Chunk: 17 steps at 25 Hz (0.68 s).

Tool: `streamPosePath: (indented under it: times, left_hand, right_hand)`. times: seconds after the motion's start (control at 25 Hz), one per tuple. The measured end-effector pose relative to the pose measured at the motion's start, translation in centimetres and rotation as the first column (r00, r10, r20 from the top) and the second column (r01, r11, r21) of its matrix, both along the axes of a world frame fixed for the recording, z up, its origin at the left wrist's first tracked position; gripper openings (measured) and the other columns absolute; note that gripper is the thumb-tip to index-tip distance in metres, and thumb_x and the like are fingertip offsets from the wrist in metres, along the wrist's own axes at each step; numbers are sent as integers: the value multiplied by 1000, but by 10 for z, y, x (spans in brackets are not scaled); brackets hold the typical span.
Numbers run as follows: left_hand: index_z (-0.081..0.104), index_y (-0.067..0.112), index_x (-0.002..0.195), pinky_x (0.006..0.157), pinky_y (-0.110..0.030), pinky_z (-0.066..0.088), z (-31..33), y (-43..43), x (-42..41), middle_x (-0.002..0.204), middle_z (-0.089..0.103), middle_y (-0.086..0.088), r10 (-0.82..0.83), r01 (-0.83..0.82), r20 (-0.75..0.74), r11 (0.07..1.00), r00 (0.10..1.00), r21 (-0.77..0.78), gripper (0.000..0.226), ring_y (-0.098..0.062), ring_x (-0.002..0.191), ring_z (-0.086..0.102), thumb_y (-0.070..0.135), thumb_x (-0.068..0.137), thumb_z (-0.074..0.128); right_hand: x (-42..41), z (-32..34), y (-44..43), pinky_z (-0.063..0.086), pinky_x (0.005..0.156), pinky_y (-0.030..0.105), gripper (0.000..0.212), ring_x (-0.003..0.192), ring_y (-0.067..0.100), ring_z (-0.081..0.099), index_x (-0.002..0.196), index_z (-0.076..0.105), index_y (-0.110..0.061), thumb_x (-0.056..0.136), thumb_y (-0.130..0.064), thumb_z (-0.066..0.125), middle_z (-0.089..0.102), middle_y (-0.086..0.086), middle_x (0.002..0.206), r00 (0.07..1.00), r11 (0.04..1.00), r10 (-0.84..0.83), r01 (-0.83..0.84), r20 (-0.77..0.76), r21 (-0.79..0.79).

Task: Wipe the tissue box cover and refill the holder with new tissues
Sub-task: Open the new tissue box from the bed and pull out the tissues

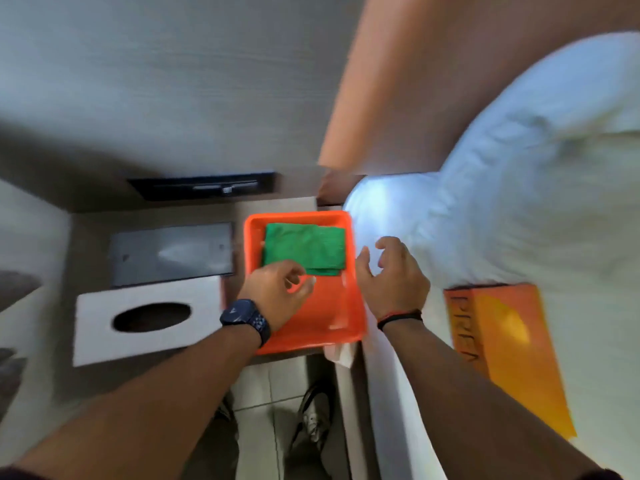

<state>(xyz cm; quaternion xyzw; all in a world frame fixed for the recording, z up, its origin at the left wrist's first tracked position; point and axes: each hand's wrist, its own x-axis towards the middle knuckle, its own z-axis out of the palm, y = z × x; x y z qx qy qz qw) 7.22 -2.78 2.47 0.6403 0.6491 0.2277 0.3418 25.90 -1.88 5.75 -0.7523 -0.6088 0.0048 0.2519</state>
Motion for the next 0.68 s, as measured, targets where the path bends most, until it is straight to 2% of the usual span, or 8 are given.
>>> streamPosePath:
  times: [0.12,0.2,0.28,0.36,0.44,0.52,0.6,0.68]
  left_hand:
    - [65,23,81,64,-27,52,19,-11,103,67,60,11,-100,117,127,984,987,-131,19,-15,66,64,40,73,71]
    - [63,25,90,71,-29,52,30,-21,162,75,62,9,-103,152,175,943,979,-296,33,-17,76,65,50,70,71]
    - [57,29,109,70,-26,50,40,-32,206,88,61,12,-35,151,241,863,970,-481,62,-15,87,62,64,59,72]
    - [46,32,126,61,-18,44,49,-40,240,97,59,14,66,154,331,788,941,-596,88,-12,89,57,67,50,74]
    - [36,29,136,67,-17,41,50,-41,261,116,60,7,144,125,353,761,924,-636,101,-15,99,56,62,50,78]
    - [19,25,145,76,-23,40,48,-40,271,133,53,-2,206,81,342,743,917,-664,115,-22,115,52,53,54,82]
    - [12,26,147,70,-20,43,52,-41,271,135,52,-6,246,73,366,736,898,-673,117,-22,112,54,44,57,84]
    - [17,29,144,55,-14,43,66,-42,268,125,56,-4,226,104,414,762,882,-639,112,-18,99,58,38,57,86]
  right_hand:
    - [95,25,-28,44,51,34,18,70,29,58,87,57,-15,80,-32,58,62,6,72,985,986,-142,131,99,106]
    - [150,34,-51,43,55,36,21,75,31,55,87,54,-16,80,-36,54,61,8,77,955,961,-270,261,121,87]
    - [195,36,-74,45,61,41,30,79,36,55,92,55,-11,81,-39,52,61,14,84,918,925,-373,380,135,-27]
    - [228,31,-92,47,71,43,40,89,38,57,106,55,-8,85,-43,52,62,18,98,884,855,-458,467,95,-224]
    - [244,26,-97,46,79,40,48,98,35,57,115,51,-13,89,-53,44,61,15,112,852,761,-518,421,-72,-494]
    - [246,25,-97,43,73,36,49,87,27,57,106,51,-17,91,-59,34,63,8,105,812,710,-519,237,-265,-663]
    - [242,28,-99,41,68,34,45,75,22,54,99,49,-18,93,-58,29,65,6,94,856,733,-451,192,-254,-653]
    - [234,41,-98,41,64,32,43,67,20,53,98,47,-19,94,-56,25,66,4,86,917,807,-378,259,-126,-531]
